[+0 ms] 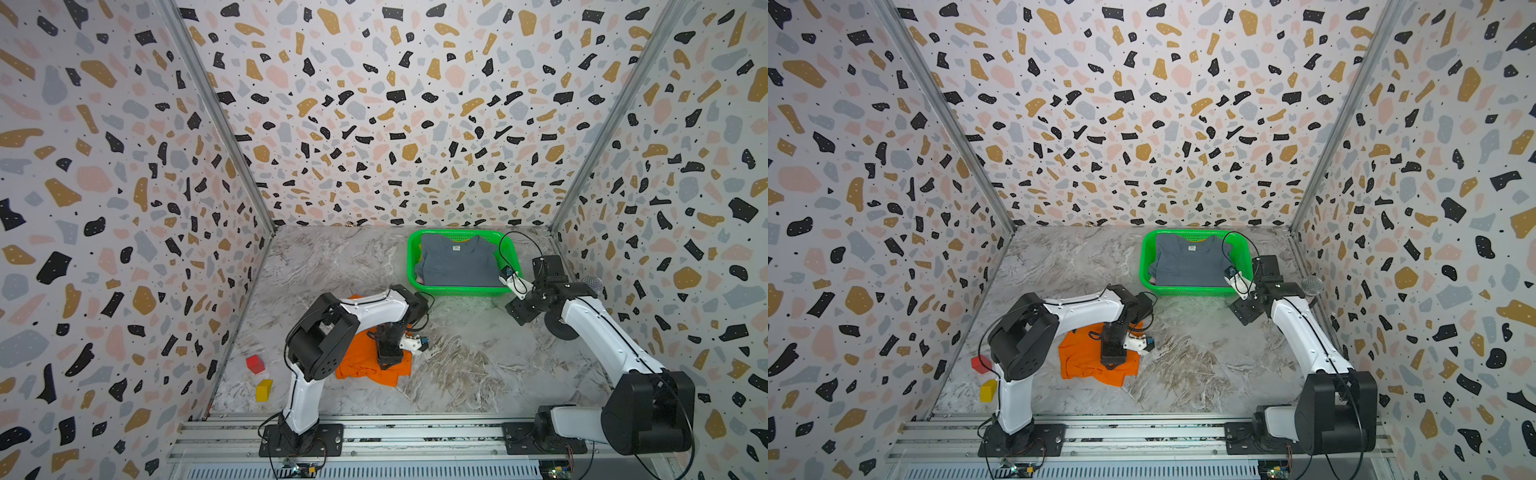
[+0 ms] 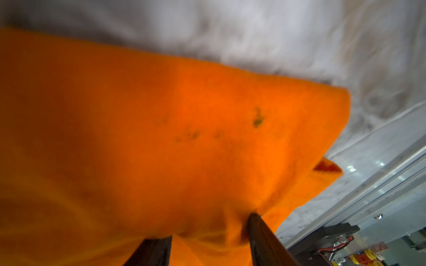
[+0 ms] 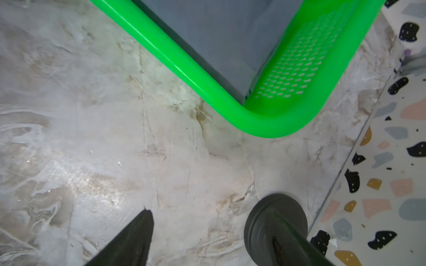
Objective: Put the folded t-shirts into the basket
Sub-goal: Move the T-shirt to the center of the board.
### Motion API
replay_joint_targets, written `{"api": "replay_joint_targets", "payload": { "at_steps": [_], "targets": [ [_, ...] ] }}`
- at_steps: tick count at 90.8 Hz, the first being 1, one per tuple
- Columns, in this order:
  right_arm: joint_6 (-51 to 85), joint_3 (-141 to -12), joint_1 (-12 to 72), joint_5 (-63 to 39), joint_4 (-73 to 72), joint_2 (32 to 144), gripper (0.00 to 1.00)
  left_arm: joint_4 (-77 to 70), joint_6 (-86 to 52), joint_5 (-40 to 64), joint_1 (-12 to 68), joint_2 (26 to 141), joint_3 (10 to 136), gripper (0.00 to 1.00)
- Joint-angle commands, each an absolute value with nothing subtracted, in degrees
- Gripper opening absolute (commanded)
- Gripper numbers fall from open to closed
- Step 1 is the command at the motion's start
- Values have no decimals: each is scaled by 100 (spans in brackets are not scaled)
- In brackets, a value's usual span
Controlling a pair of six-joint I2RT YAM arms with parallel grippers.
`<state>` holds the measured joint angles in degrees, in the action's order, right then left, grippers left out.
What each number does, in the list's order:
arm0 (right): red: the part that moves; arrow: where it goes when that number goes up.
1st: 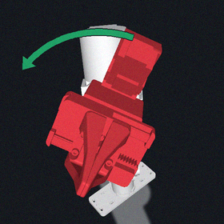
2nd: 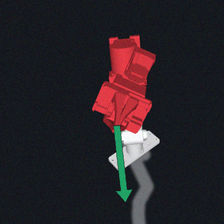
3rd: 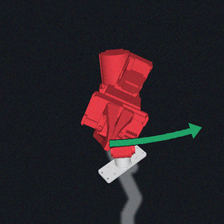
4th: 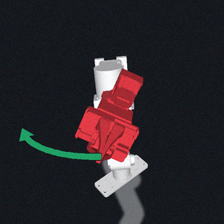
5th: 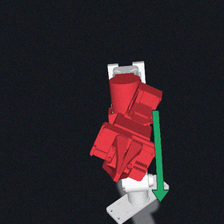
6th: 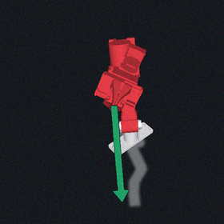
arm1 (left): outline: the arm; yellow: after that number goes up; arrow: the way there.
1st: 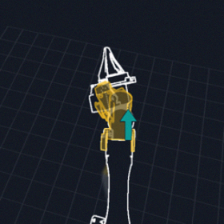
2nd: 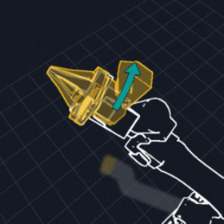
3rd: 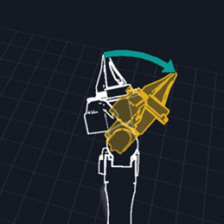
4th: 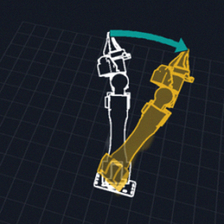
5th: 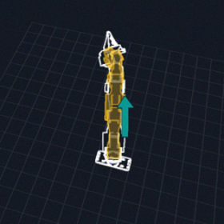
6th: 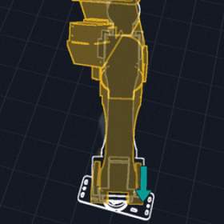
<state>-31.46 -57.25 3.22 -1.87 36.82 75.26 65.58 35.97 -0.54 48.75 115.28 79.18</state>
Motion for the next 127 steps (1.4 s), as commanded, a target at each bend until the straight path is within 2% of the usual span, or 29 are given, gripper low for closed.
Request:
{"api": "replay_joint_targets", "payload": {
  "at_steps": [1, 9, 20, 39, 50, 64, 94, 109, 127],
  "targets": [
    [-2948, -5873, 145, -90, 3708, 7453, 81, 6484, 3857, 67, 5415, 11923, 8352, 55],
    [-2942, -5861, 59, -137, 3715, 7461, 81, 6592, 4065, -28, 5690, 11843, 8552, 55],
    [-2978, -5853, 47, -216, 3733, 7465, 81, 6471, 4257, -38, 5668, 11277, 8366, 60],
    [-3023, -5854, 51, -428, 3759, 7425, 81, 5729, 3874, 377, 4891, 10149, 7528, 66],
    [-3032, -5854, 52, -509, 3779, 7474, 82, 5308, 3065, 502, 4390, 10431, 7530, 67],
    [-3062, -5846, 48, -484, 3806, 7500, 82, 5052, 2885, 220, 4379, 11018, 7737, 65],
    [-3067, -5829, 53, -532, 3827, 7523, 81, 5549, 4939, -54, 4780, 11710, 8152, 57],
    [-2997, -5859, 50, -526, 3847, 7523, 81, 5703, 6022, -305, 5003, 12127, 8736, 52],
    [-2936, -5897, 49, -606, 3897, 7573, 81, 5540, 7375, 139, 5096, 12073, 9259, 52]
  ]
}}
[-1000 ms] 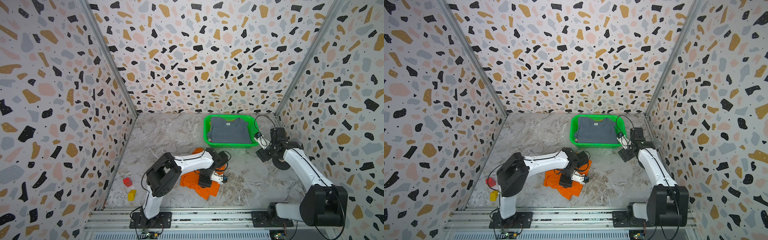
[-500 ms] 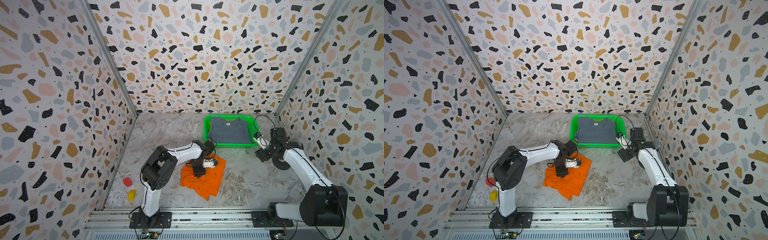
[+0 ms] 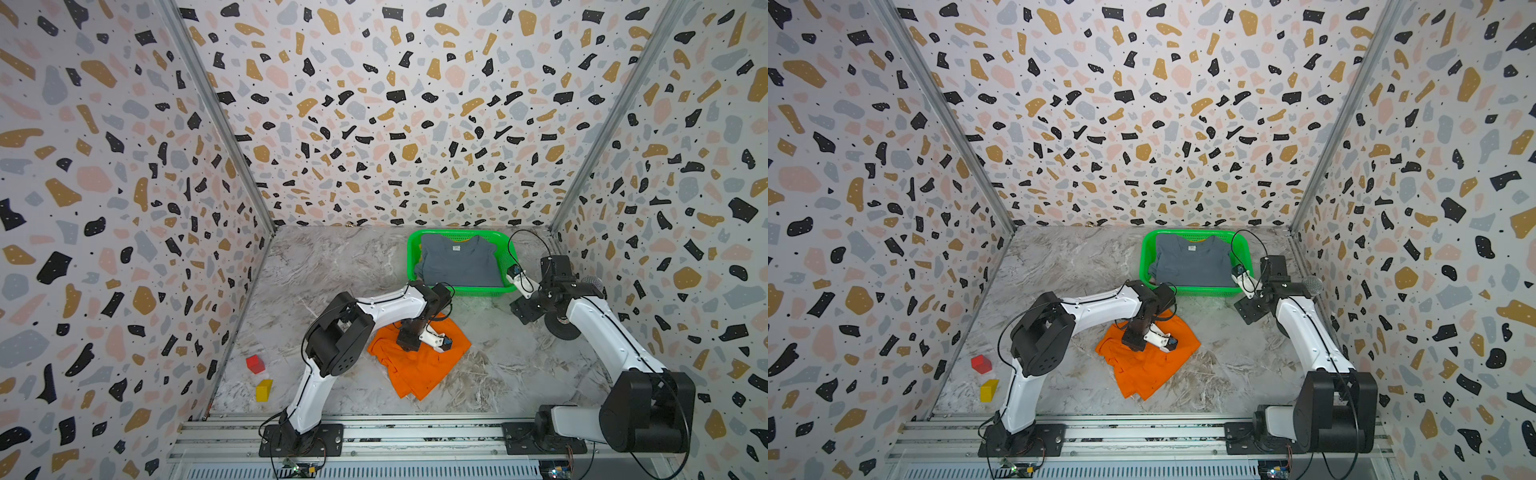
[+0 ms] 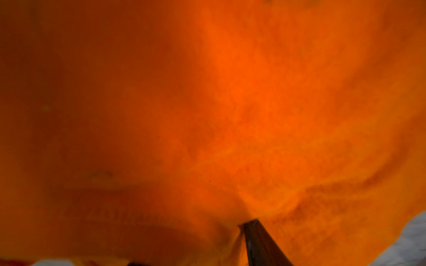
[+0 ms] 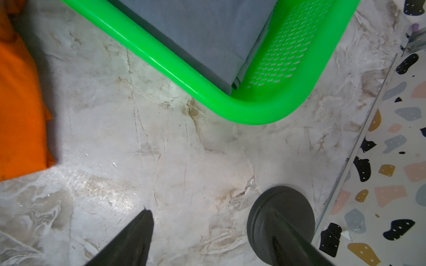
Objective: Put the folded t-shirts into the basket
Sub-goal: Move the T-shirt to the center of the board.
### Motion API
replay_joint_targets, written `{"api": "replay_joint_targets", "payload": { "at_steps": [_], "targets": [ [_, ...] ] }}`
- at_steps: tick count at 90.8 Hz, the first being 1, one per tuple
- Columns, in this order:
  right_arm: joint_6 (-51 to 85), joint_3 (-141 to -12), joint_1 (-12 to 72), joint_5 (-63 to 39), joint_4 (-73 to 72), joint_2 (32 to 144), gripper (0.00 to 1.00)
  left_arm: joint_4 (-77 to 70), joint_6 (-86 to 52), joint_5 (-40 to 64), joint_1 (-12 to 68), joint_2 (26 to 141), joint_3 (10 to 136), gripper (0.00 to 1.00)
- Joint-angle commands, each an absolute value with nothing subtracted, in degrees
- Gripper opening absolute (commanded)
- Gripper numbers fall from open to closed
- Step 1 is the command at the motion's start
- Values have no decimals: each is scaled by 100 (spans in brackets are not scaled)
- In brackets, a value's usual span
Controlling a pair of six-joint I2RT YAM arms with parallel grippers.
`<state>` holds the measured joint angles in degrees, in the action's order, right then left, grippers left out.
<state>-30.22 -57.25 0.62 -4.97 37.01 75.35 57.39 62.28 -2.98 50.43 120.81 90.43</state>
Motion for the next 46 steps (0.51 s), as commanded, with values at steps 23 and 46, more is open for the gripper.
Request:
{"api": "replay_joint_targets", "payload": {
  "at_steps": [23, 46],
  "targets": [
    [-2890, -5933, 57, -1074, 3976, 7482, 81, 5005, 7122, 852, 4799, 11142, 9183, 62],
    [-2928, -5832, 478, -2898, 3920, 7297, 81, 4453, 4676, 1876, 3547, 9843, 7844, 68]
  ]
}}
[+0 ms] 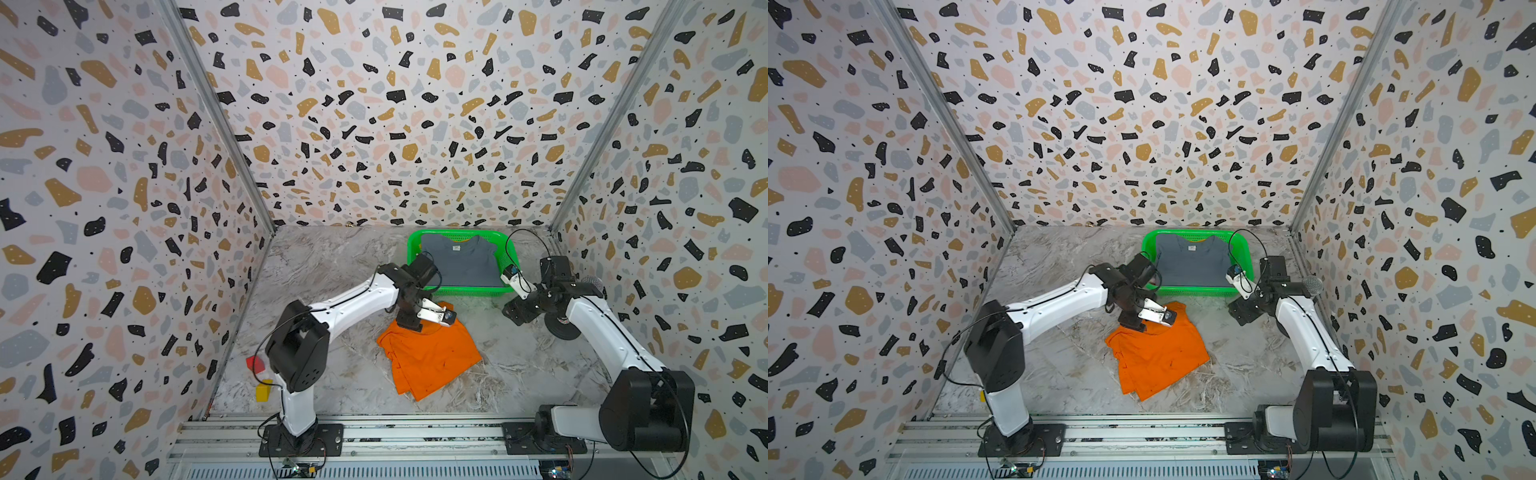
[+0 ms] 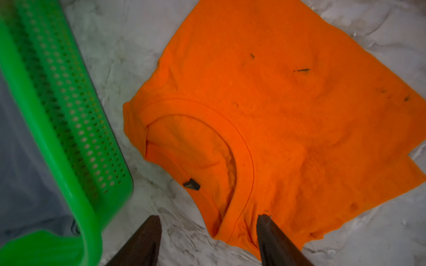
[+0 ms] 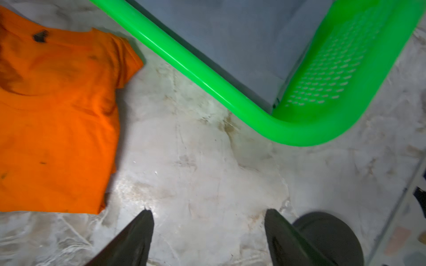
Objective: Put the folded t-shirts into the basket
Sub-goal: Move the T-shirt to the center of the board, then pick up the T-shirt from the center of the board.
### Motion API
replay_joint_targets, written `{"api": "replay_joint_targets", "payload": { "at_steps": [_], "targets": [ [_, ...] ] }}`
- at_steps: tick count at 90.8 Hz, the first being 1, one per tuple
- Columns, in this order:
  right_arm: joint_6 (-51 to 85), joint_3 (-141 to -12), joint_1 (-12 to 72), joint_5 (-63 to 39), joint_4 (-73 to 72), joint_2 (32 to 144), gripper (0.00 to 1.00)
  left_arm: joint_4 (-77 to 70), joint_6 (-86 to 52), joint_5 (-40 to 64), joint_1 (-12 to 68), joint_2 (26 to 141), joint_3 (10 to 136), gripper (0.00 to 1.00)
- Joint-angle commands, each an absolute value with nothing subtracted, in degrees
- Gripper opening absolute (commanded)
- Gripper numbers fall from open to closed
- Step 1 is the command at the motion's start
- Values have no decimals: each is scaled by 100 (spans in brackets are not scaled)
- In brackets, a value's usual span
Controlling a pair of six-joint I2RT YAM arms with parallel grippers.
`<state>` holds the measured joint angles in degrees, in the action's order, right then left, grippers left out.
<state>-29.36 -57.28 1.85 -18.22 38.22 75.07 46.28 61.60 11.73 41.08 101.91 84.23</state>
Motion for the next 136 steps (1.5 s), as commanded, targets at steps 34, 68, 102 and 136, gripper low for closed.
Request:
{"api": "replay_joint_targets", "payload": {
  "at_steps": [34, 68, 102, 136],
  "targets": [
    [-2421, -6734, 1968, -2761, 3470, 9086, 80, 5208, 1848, 2374, 2663, 10006, 7009, 68],
    [-2451, -7099, 2562, -1884, 3208, 10270, 83, 4701, 1268, 2428, 2722, 10469, 6746, 68],
    [-2419, -7298, 2720, -1997, 3473, 10849, 73, 4295, 1033, 2376, 2926, 10758, 6516, 61],
    [-2303, -7421, 2888, -2230, 3722, 11003, 27, 4272, 1203, 2589, 2895, 11020, 6574, 18]
  ]
}}
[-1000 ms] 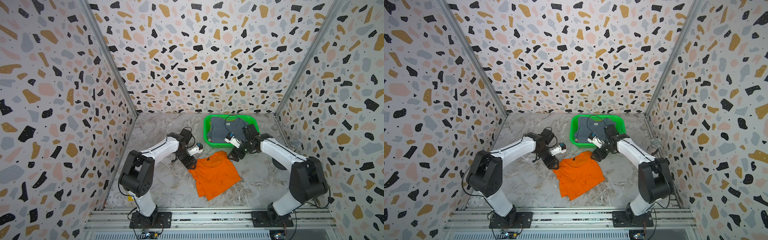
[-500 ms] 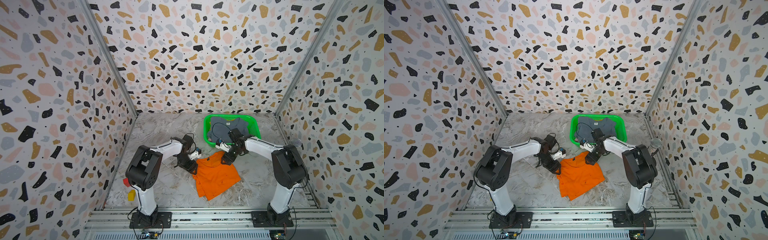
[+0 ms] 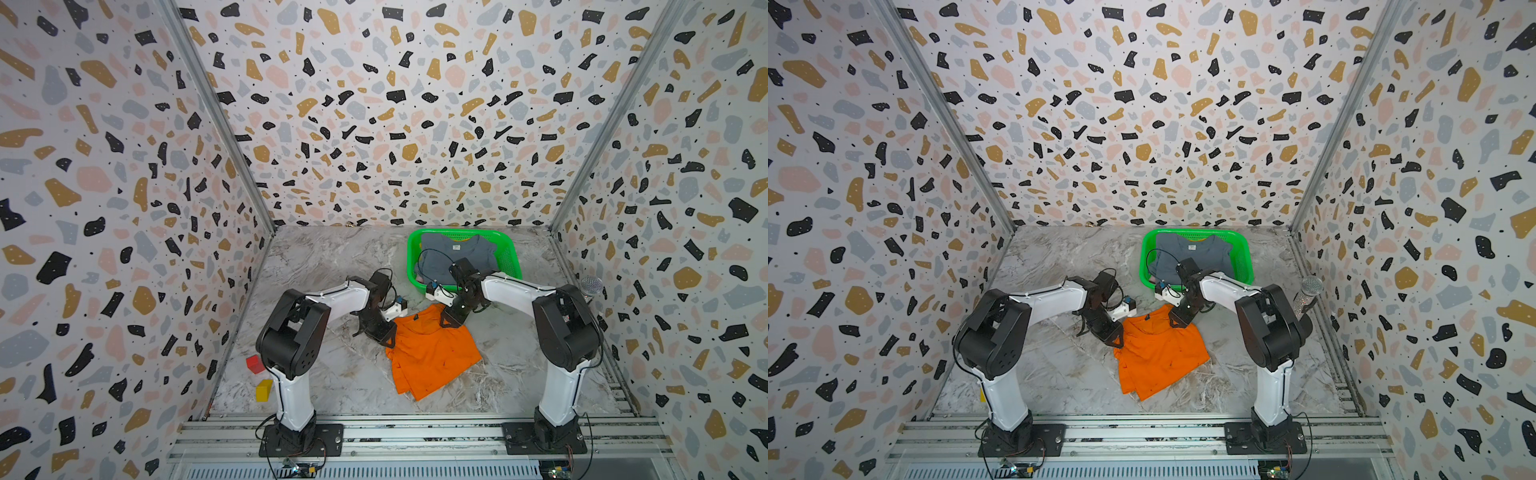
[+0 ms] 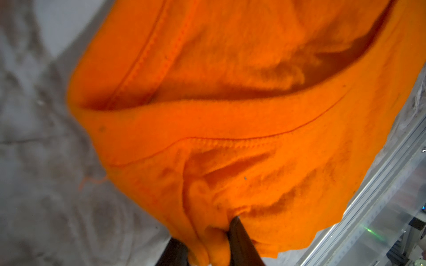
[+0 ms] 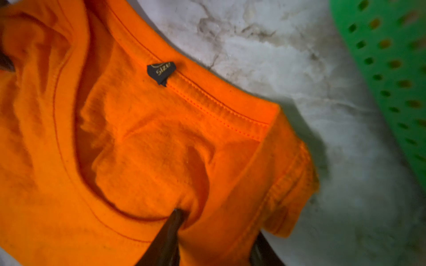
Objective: Put the folded t-shirts into the basket
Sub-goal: Pick up the T-shirt from the center of the board.
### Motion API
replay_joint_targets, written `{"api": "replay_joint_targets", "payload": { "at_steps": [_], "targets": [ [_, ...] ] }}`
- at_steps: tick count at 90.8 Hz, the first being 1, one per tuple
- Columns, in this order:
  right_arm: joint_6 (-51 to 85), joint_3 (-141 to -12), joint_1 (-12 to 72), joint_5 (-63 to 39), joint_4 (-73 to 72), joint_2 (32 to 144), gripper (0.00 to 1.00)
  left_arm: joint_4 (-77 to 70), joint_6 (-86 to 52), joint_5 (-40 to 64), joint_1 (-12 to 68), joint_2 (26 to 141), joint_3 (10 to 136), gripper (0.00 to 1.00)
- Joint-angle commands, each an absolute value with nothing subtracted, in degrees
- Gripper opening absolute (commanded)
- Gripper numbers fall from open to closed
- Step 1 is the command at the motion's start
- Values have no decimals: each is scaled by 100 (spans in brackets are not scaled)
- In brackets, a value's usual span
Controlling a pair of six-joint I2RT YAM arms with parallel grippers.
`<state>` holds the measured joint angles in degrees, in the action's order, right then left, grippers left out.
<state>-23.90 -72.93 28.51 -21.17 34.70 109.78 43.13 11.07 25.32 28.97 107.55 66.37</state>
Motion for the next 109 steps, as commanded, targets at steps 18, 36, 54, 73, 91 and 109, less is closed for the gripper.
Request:
{"api": "replay_joint_targets", "payload": {
  "at_steps": [18, 36, 54, 73, 91, 109],
  "targets": [
    [-2077, -7105, 2877, -2505, 3340, 10474, 3, 4232, 1286, 2843, 2713, 10807, 6561, 0],
    [-1792, -6512, 2870, -2482, 2567, 9558, 0, 4238, 1510, 3068, 2564, 10295, 6602, 0],
    [-1653, -6174, 2852, -2410, 2122, 8791, 0, 4320, 1851, 3212, 2533, 9782, 6837, 0],
    [-1672, -6193, 2802, -2013, 2108, 8118, 0, 4426, 2101, 3226, 2537, 9475, 7498, 0],
    [-1689, -6224, 2621, -1544, 2177, 7583, 0, 4442, 2254, 3146, 2546, 9337, 8175, 0],
    [-1591, -6363, 2360, -1216, 2254, 7209, 0, 4317, 2216, 3253, 2572, 9429, 8799, 0]
  ]
}}
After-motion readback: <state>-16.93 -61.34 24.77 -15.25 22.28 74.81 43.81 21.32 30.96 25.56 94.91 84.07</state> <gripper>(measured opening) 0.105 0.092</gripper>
